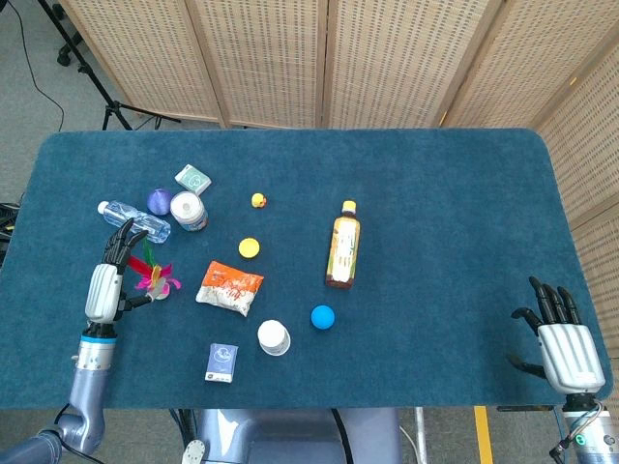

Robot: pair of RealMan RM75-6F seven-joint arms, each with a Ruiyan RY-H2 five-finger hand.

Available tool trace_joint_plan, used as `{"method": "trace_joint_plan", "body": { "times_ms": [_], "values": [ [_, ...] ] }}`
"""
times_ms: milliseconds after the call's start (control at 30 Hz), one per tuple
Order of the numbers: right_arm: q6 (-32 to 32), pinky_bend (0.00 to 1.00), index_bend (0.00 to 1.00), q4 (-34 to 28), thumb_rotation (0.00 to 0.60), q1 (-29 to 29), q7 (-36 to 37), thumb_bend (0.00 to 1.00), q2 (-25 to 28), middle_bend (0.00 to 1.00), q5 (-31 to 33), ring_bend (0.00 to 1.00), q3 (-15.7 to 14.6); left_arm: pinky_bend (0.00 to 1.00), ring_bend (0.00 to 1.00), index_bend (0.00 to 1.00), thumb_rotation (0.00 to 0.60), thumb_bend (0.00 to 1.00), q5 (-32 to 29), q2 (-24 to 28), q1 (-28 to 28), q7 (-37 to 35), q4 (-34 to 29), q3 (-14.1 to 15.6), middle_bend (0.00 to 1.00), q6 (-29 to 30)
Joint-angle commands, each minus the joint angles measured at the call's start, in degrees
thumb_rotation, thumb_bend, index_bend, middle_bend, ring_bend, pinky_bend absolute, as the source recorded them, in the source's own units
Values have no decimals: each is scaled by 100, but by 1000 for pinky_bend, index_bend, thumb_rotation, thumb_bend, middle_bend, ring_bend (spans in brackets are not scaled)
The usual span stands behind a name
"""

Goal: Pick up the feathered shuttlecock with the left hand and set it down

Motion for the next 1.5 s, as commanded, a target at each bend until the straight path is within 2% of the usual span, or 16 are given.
{"method": "trace_joint_plan", "body": {
  "times_ms": [33, 167, 500, 733, 967, 1033, 1267, 1500],
  "values": [
    [-6, 0, 360, 9, 600, 2, -7, 0, -6, 0, -3, 0, -3, 0, 0, 41, 600, 226, 90, 240, -34, 163, -402, -26, 0, 35],
    [-10, 0, 360, 16, 600, 2, -15, 0, -11, 0, 0, 0, -5, 0, 0, 1, 600, 211, 200, 554, -43, 357, -968, -15, 0, 62],
    [-6, 0, 360, 5, 600, -1, -17, 0, 3, 0, -5, 0, -7, 0, 0, 0, 600, 202, 439, 1466, -8, 1257, -2297, 95, 0, -6],
    [-71, 0, 360, -47, 600, 9, -39, 0, 66, 0, 36, 0, -14, 0, 0, 0, 600, 202, 554, 2249, 159, 2836, -2606, 433, 0, -240],
    [-98, 0, 360, -114, 600, 22, -127, 0, 86, 0, 27, 0, -25, 0, 0, 0, 600, 204, -35, 3062, 519, 4616, -3382, 744, 0, -645],
    [-102, 0, 360, -126, 600, 22, -157, 0, 91, 0, 35, 0, -24, 0, 0, 0, 600, 203, -200, 3240, 624, 4890, -3626, 830, 0, -712],
    [-115, 0, 360, -135, 600, 23, -204, 0, 86, 0, 48, 0, -29, 0, 0, 0, 600, 205, -287, 3676, 982, 5038, -4203, 1089, 0, -601],
    [-162, 0, 360, -90, 600, 28, -269, 0, 44, 0, 74, 0, -47, 0, 0, 0, 600, 206, 2, 3476, 967, 4300, -3793, 1026, 0, -588]
  ]
}}
